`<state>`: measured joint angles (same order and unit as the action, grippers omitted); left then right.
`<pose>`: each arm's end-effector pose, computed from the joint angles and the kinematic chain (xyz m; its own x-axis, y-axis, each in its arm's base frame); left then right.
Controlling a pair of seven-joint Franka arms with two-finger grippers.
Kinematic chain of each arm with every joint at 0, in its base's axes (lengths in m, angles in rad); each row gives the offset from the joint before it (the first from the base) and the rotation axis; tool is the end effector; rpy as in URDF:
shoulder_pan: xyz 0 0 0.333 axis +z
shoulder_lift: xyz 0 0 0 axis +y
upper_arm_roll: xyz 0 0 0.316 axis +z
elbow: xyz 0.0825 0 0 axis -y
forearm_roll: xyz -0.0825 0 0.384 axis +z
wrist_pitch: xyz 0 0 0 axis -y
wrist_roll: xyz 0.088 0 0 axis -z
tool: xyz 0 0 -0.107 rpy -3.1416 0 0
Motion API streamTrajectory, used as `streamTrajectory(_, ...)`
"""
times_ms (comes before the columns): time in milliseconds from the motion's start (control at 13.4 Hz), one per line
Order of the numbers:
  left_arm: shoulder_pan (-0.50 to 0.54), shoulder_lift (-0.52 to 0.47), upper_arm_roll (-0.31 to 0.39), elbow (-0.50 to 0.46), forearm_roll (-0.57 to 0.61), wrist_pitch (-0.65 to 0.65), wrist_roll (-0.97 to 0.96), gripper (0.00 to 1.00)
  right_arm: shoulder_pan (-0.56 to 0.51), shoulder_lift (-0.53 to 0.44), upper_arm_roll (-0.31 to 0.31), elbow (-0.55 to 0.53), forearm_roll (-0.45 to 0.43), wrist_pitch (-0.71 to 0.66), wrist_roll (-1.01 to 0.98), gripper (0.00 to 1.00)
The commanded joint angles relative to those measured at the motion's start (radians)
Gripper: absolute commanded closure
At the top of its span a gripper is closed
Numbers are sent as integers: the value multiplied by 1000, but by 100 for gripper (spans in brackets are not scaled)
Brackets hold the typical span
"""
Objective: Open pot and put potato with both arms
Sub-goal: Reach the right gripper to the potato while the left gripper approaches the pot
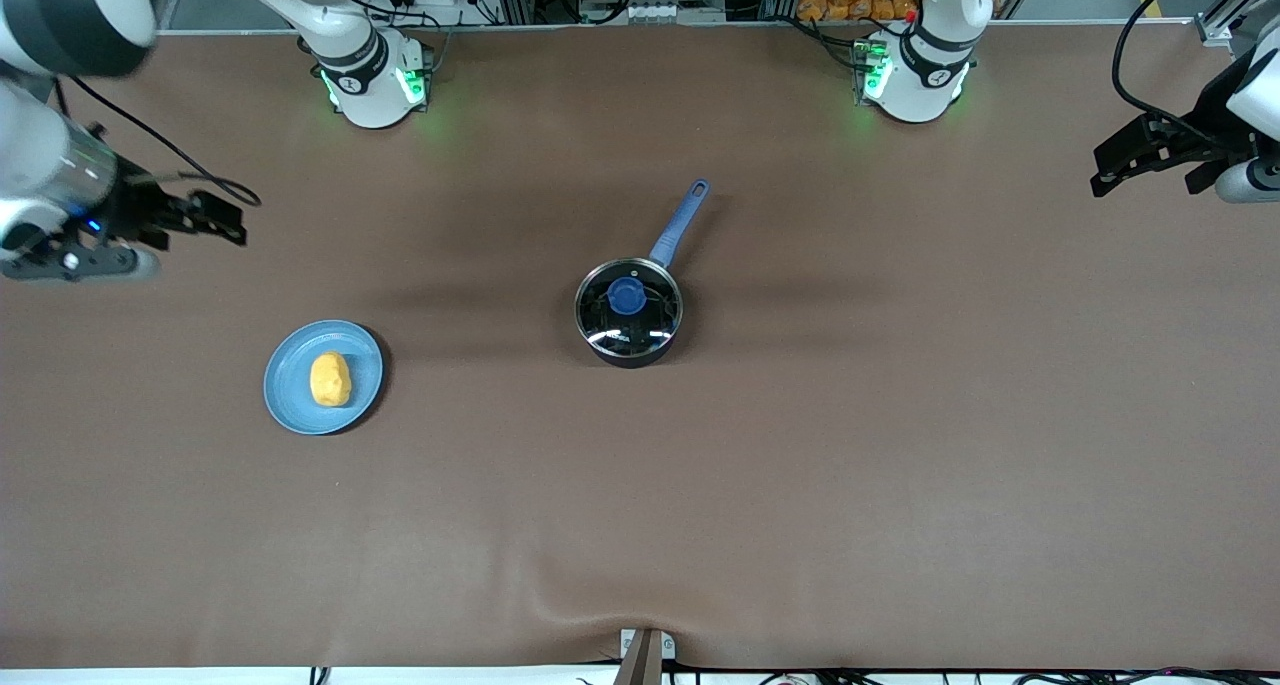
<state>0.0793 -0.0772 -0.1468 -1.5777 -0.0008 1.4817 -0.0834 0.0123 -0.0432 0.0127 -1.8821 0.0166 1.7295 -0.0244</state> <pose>0.5200 -0.0387 0.6546 0.9997 0.0165 -0.0187 0.0163 -0.9998 -0.0121 0.5365 0.0150 0.5141 0.9930 0.0465 -0.1088 0.0448 -0.9988 -0.0181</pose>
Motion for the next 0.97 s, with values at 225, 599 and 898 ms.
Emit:
streamTrajectory(225, -10, 23, -23, 16, -24, -12, -12, 0, -2, 57, 7, -196, 2, 329, -2, 0)
streamTrajectory(599, -16, 71, -97, 16, -56, 44, -126, 0, -6, 175, 7, -256, -6, 539, -3, 0)
streamTrajectory(898, -24, 140, -206, 18, -48, 106, -359, 0, -14, 264, 6, -258, -14, 656, -5, 0)
